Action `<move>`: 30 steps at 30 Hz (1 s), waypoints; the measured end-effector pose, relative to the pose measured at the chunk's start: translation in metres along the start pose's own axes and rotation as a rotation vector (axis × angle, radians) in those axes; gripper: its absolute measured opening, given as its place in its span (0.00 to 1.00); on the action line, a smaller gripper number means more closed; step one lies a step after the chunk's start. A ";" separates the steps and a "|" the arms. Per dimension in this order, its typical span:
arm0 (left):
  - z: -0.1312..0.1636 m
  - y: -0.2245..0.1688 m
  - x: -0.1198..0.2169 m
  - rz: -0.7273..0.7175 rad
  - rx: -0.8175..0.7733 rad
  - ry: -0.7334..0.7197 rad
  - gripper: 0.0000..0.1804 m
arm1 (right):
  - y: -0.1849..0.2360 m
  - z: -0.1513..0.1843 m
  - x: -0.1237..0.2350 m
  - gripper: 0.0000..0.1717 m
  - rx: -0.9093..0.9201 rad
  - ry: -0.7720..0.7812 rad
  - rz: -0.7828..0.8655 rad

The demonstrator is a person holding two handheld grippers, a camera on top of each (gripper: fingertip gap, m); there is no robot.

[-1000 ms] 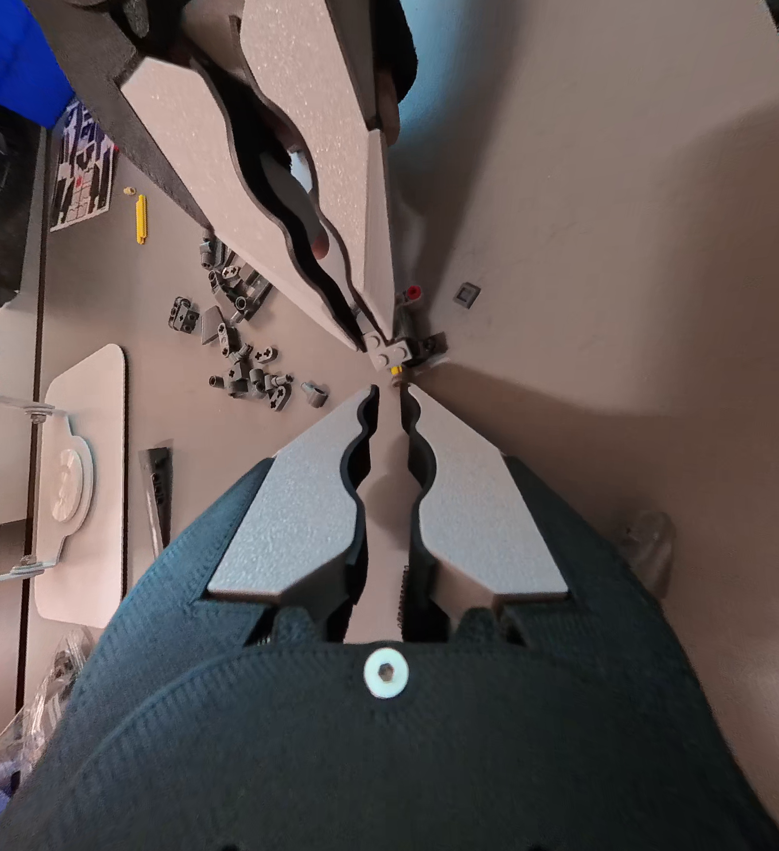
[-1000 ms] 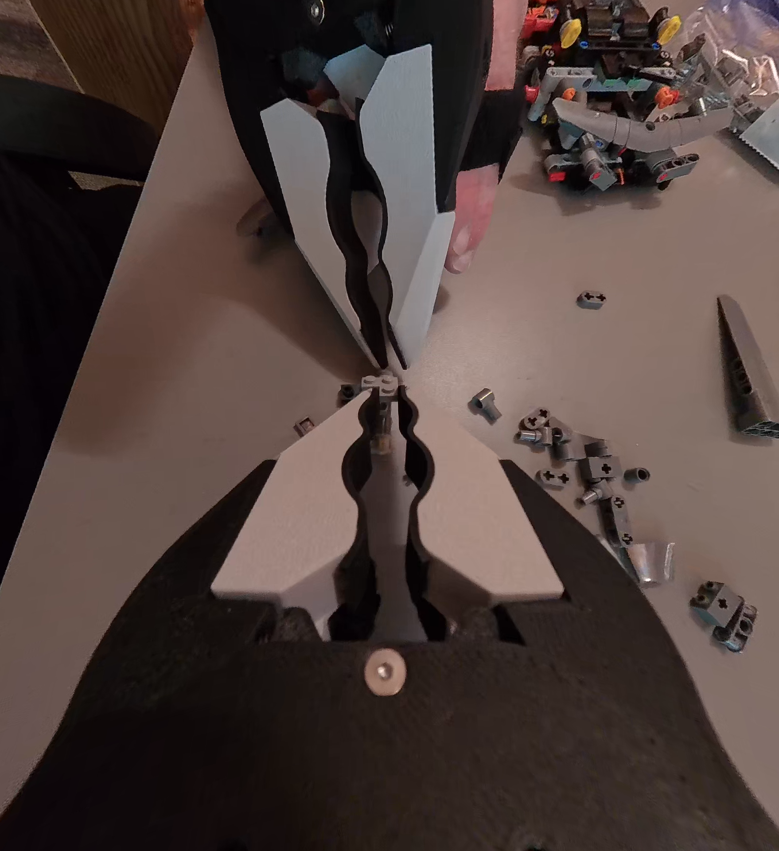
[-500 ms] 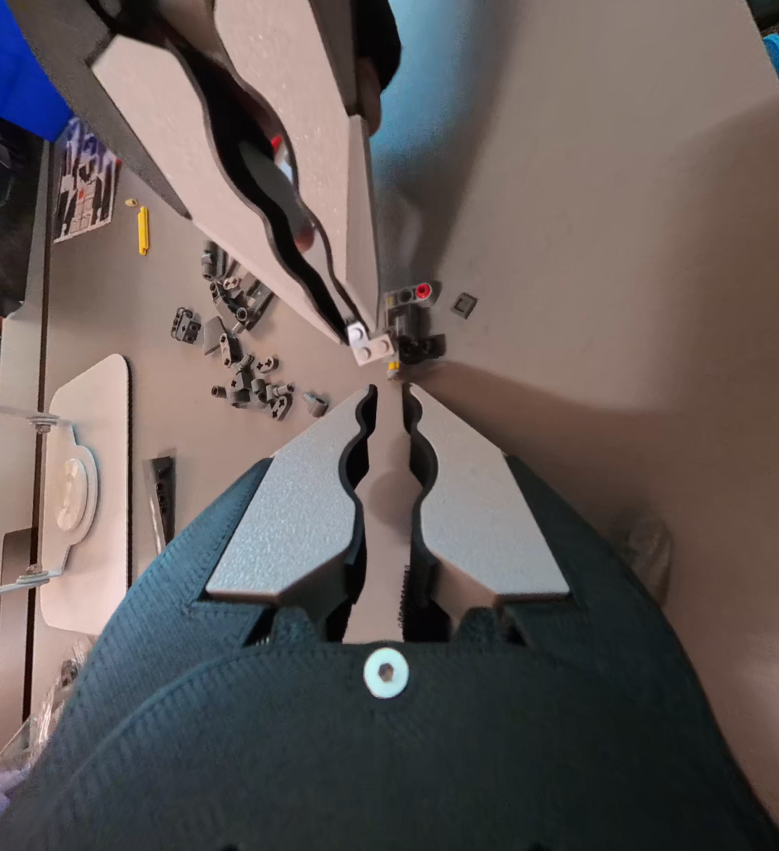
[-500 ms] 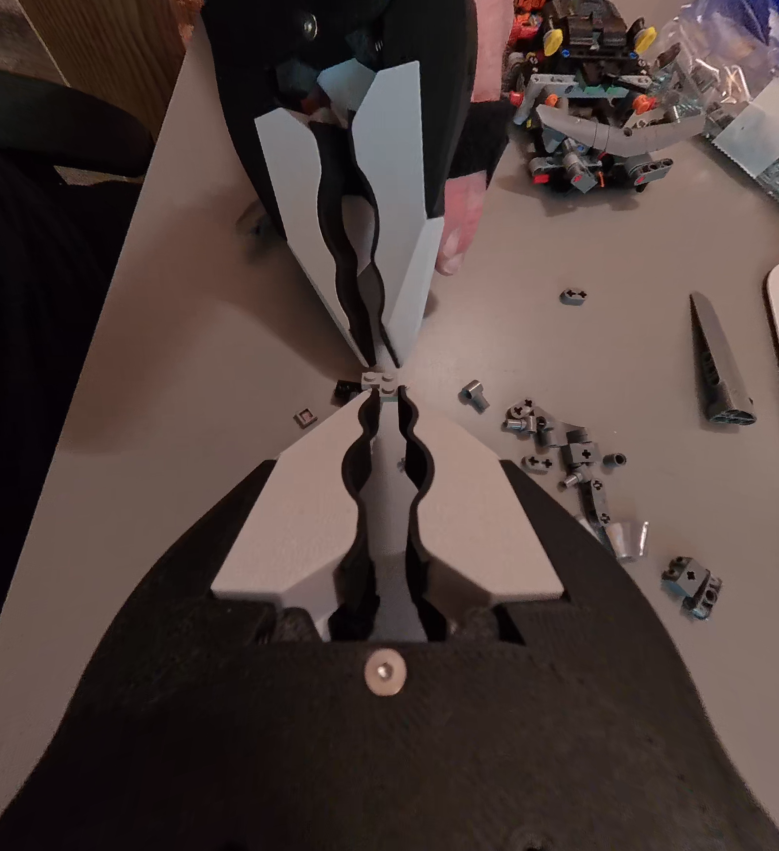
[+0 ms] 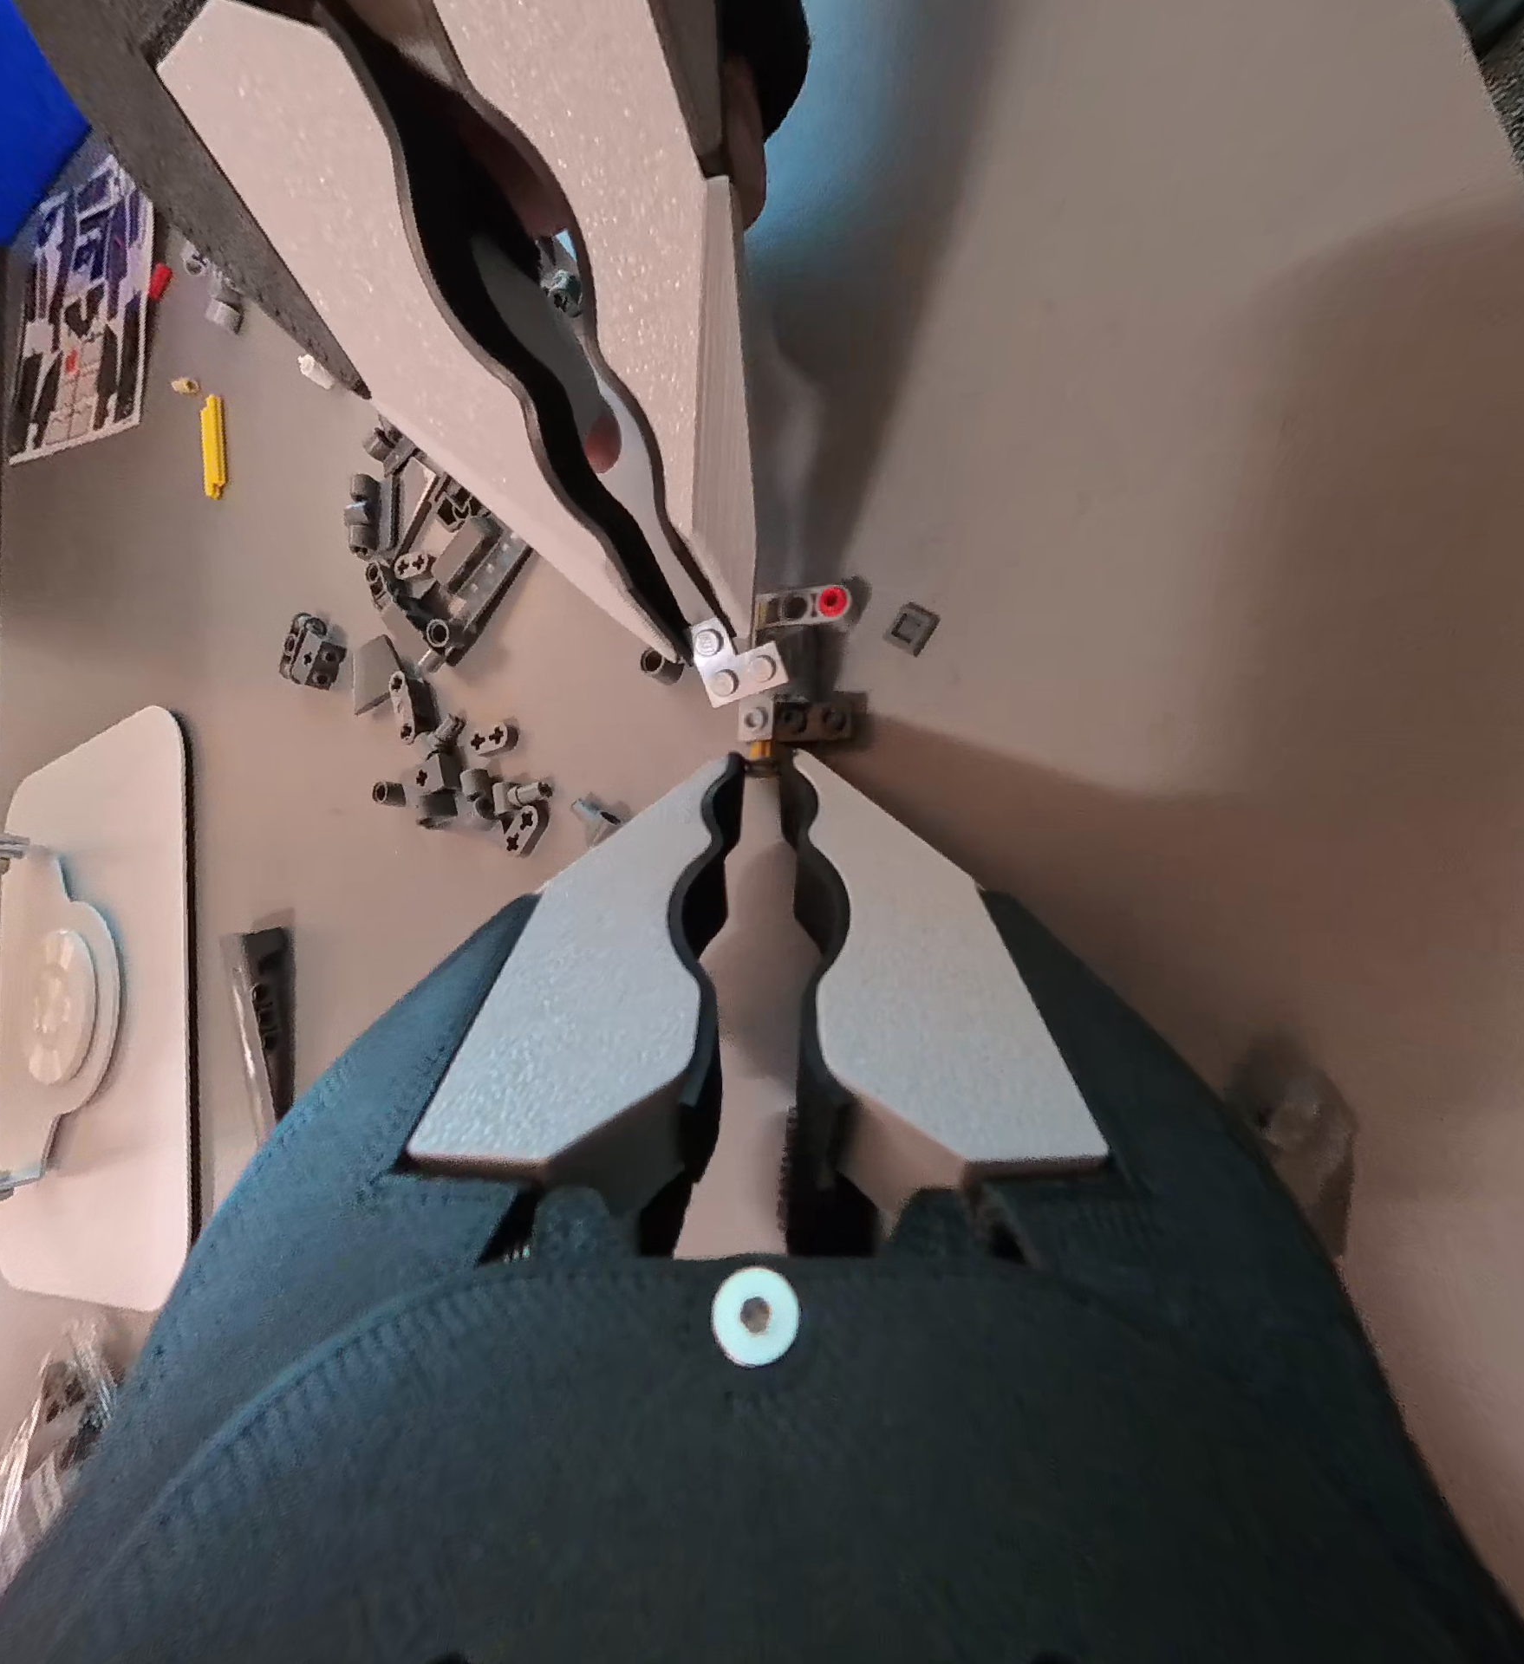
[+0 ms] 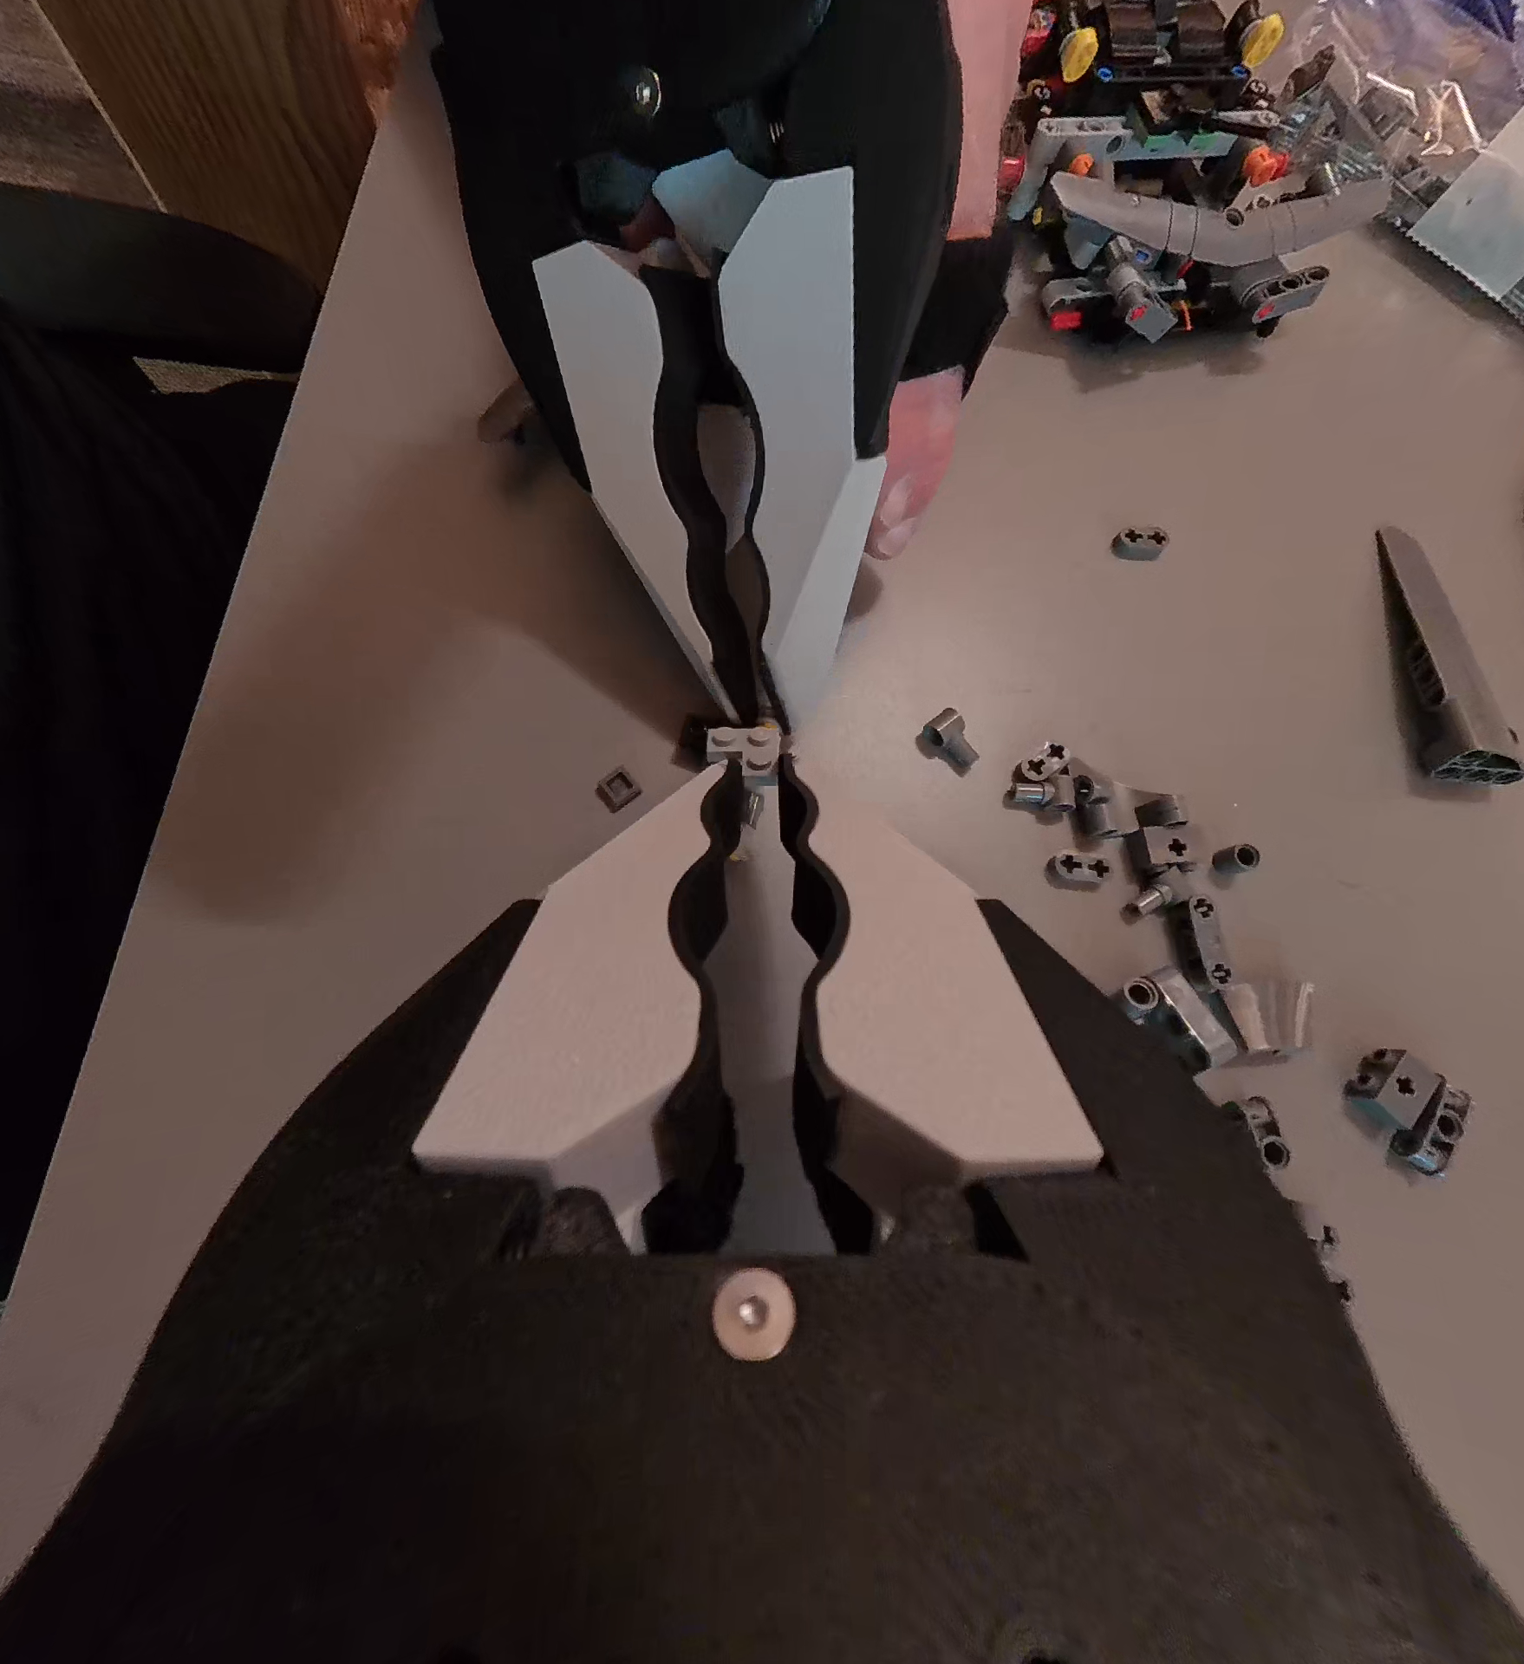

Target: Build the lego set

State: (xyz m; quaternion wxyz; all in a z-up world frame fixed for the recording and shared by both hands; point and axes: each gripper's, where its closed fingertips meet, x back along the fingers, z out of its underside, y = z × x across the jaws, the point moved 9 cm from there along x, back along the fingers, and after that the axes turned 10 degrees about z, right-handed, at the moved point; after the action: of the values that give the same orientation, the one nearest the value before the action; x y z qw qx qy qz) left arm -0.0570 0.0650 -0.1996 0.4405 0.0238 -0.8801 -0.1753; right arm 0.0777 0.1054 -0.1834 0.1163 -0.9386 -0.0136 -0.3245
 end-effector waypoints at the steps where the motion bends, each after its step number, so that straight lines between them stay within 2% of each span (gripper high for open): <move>1: 0.000 0.000 0.000 0.000 0.000 -0.002 0.03 | 0.000 0.000 0.000 0.03 -0.002 -0.001 0.000; 18: -0.002 -0.001 -0.001 -0.024 -0.010 0.027 0.03 | 0.006 -0.003 -0.006 0.02 -0.080 0.062 0.083; 30: -0.003 -0.001 -0.001 -0.030 -0.029 0.039 0.03 | 0.008 -0.012 -0.007 0.03 0.000 0.185 0.100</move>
State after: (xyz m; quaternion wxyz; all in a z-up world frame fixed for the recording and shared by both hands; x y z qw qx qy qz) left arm -0.0541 0.0630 -0.1993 0.4552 0.0340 -0.8683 -0.1942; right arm 0.0659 0.0950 -0.1802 0.1332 -0.9040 0.0440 -0.4038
